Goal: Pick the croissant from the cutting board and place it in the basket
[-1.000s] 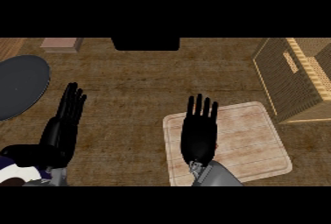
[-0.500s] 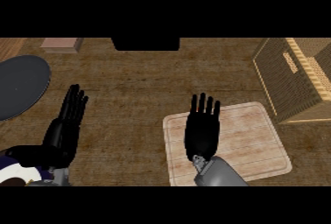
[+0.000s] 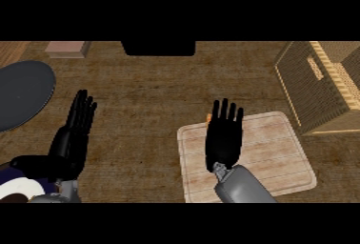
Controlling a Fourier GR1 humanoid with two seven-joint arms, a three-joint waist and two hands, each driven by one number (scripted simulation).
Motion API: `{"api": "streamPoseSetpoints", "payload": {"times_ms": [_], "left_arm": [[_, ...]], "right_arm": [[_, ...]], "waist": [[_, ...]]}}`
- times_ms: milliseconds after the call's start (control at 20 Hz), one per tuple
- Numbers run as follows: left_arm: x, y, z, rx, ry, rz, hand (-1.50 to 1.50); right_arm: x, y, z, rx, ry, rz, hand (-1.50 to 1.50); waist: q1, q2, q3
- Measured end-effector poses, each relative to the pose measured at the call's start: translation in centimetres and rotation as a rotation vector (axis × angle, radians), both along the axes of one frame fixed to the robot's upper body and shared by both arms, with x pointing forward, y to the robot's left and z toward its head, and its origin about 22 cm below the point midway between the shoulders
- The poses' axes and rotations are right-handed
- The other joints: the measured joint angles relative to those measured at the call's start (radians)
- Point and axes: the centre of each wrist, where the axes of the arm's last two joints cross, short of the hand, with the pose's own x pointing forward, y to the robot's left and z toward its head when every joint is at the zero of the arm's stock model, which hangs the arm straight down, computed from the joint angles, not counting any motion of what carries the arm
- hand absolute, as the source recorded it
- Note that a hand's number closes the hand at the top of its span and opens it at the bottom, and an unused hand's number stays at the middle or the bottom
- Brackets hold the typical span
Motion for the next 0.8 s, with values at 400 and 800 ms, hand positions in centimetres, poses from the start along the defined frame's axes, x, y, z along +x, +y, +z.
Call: {"api": "streamPoseSetpoints", "payload": {"times_ms": [400,800], "left_arm": [[-0.3,-0.4,0.2,0.004,0.005,-0.012,0.0],[-0.4,0.5,-0.4,0.003,0.01,-0.012,0.0]], "right_arm": [[0.7,0.2,-1.2,-0.039,0.061,0.047,1.5],[2.0,0.4,-1.1,-0.095,0.072,0.061,1.5]], "waist": [[0.003,-0.007,-0.003],[0.006,-0.006,-0.002]]}}
